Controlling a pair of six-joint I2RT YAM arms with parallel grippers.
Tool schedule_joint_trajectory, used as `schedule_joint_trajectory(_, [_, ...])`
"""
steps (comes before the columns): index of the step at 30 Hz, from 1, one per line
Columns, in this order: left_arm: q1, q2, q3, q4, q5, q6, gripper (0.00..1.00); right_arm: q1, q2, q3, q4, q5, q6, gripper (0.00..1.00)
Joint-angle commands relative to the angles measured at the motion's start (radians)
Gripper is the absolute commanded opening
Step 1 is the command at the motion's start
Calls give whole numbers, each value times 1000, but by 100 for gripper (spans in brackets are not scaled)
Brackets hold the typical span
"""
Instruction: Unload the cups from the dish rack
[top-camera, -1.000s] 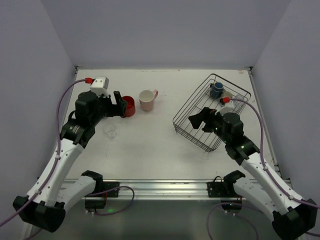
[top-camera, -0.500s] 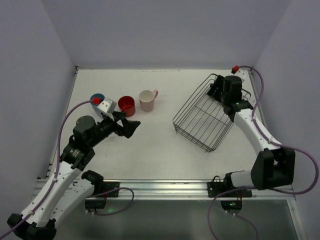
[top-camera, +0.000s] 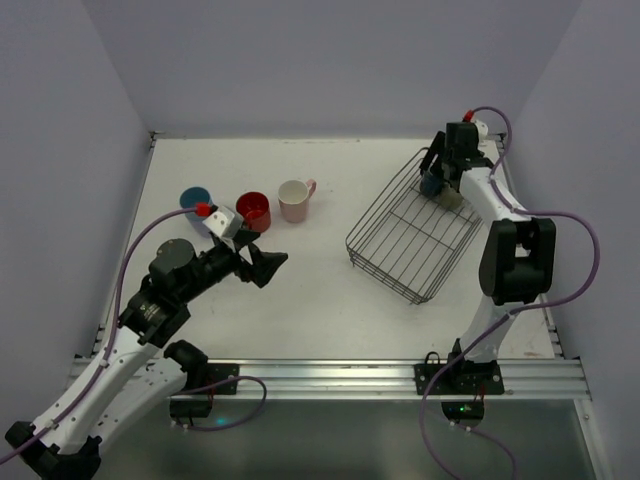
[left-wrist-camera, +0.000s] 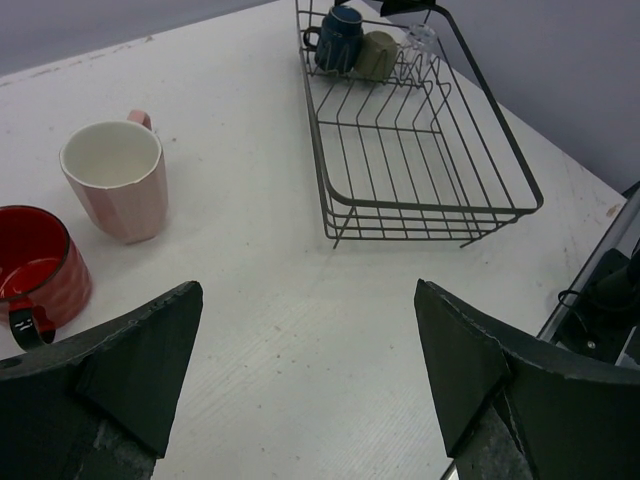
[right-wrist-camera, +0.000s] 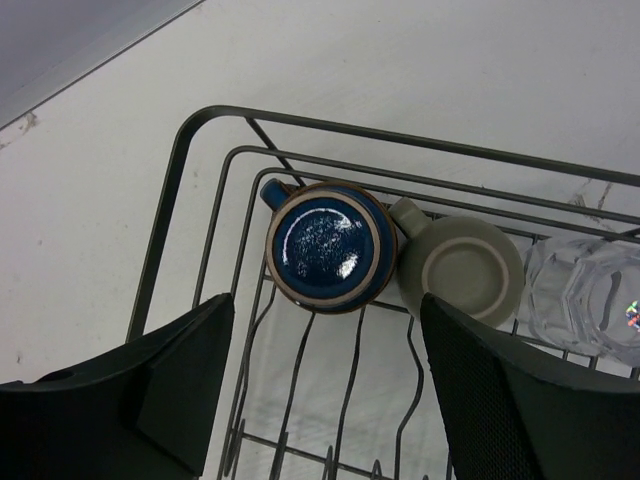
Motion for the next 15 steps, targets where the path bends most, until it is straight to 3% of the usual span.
schedule_joint_trajectory(1, [-10, 4, 26, 4, -18, 31, 91, -7, 48, 94, -46, 24, -40, 78])
schedule_joint_trajectory(15, [-9, 5, 26, 1, -31, 35, 91, -7, 214, 263, -160, 1, -60, 80])
